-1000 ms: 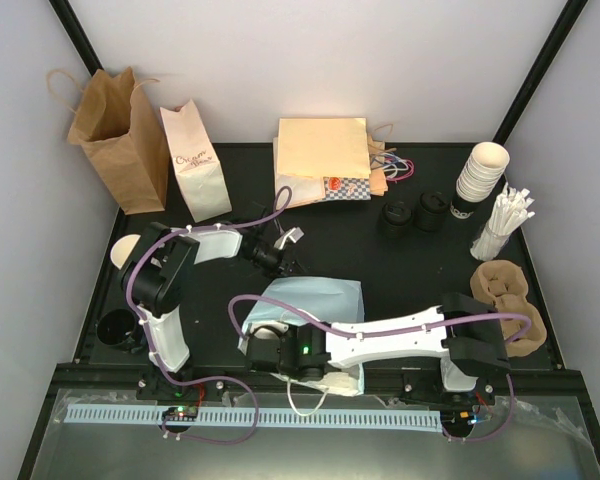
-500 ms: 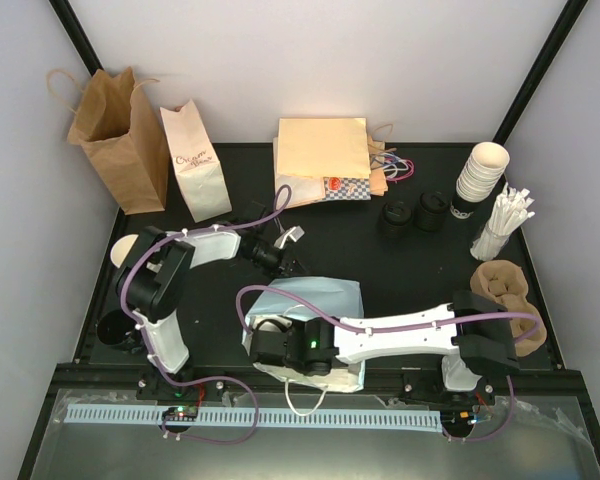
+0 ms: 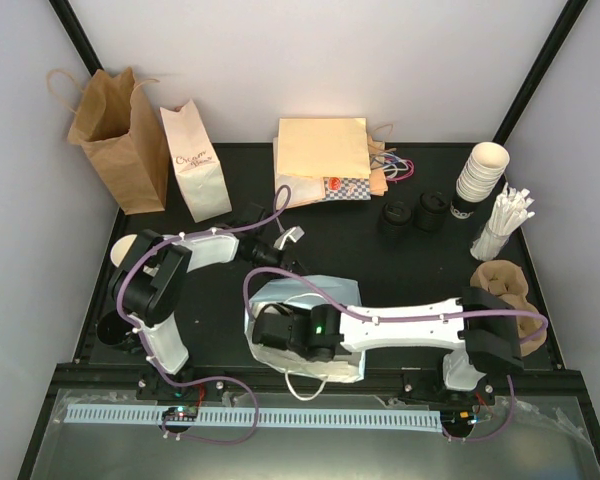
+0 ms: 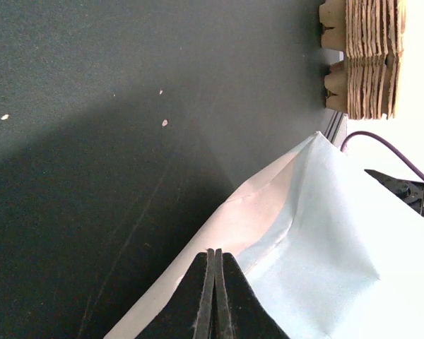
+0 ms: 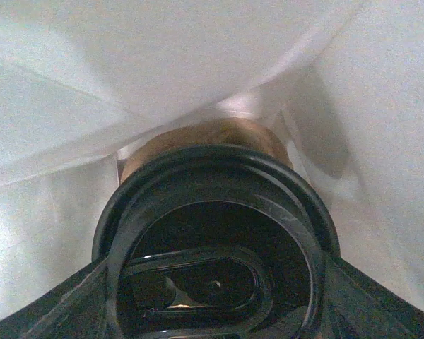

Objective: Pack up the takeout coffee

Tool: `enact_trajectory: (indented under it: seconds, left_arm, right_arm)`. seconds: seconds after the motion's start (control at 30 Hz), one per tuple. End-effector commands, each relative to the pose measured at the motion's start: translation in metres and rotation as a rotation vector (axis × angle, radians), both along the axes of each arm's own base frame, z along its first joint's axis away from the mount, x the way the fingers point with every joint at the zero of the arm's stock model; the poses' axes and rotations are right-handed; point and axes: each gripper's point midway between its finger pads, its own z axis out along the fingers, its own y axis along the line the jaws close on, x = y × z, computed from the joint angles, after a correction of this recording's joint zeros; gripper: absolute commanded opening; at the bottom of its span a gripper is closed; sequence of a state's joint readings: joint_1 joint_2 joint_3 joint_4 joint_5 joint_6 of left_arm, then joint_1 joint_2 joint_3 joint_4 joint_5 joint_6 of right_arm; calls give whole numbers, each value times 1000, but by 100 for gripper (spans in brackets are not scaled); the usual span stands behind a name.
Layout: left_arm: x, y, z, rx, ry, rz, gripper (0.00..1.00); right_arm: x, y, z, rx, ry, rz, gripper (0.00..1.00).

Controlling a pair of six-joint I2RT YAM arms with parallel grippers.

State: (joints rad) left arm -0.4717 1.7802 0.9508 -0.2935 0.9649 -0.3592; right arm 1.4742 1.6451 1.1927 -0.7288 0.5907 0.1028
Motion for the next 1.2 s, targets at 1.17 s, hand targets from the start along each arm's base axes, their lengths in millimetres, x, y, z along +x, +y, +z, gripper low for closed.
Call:
enact_trajectory:
  seconds: [1.17]
  left_arm:
    - [-10,-3,2,16,64,-1,2]
  right_arm:
    - [0,-23,-77,-112,618,-49,43]
